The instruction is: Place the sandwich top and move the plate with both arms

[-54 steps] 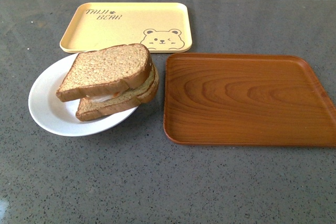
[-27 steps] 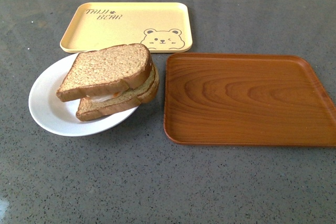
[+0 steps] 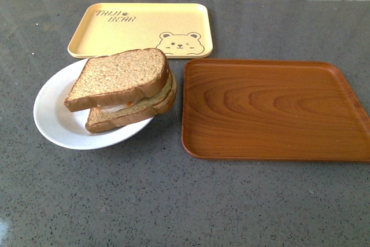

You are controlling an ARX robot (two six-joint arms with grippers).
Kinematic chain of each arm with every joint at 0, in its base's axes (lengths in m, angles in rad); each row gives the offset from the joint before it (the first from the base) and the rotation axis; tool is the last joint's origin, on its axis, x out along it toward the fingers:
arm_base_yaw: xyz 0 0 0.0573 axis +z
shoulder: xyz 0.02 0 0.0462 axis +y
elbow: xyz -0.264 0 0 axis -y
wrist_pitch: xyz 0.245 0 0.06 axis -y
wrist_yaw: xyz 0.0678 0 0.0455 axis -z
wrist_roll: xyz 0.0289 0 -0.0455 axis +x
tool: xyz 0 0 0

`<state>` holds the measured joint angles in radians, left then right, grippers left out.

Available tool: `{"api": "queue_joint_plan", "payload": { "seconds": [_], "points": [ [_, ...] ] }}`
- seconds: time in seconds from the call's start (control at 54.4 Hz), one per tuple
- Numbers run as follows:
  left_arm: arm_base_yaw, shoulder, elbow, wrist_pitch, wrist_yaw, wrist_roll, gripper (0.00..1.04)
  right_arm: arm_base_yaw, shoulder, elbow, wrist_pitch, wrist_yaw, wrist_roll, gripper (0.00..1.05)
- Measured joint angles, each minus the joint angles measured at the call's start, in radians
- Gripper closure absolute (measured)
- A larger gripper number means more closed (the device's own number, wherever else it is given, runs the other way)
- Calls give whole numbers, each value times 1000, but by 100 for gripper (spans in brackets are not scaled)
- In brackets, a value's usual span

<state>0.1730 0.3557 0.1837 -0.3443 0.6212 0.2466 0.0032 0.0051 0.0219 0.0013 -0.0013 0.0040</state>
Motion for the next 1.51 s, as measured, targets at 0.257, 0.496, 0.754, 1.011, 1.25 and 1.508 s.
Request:
{"api": "queue_joint_plan", "payload": {
  "seconds": [0.257,0.496,0.754,1.011,1.25,1.508],
  "points": [
    [60,632,150,489,284,-20,9,0,0,0,-2,3,0,18],
    [88,1059,283,782,234,-150,9,0,0,0,-2,3,0,9],
    [139,1438,419,873,182,-222,9,0,0,0,-2,3,0,9],
    [131,1566,477,881,183,-240,9,0,0,0,-2,3,0,9],
    [121,1668,525,844,161,-219,9,0,0,0,-2,3,0,9],
    [109,1721,545,850,156,-220,9,0,0,0,-2,3,0,9]
  ]
}}
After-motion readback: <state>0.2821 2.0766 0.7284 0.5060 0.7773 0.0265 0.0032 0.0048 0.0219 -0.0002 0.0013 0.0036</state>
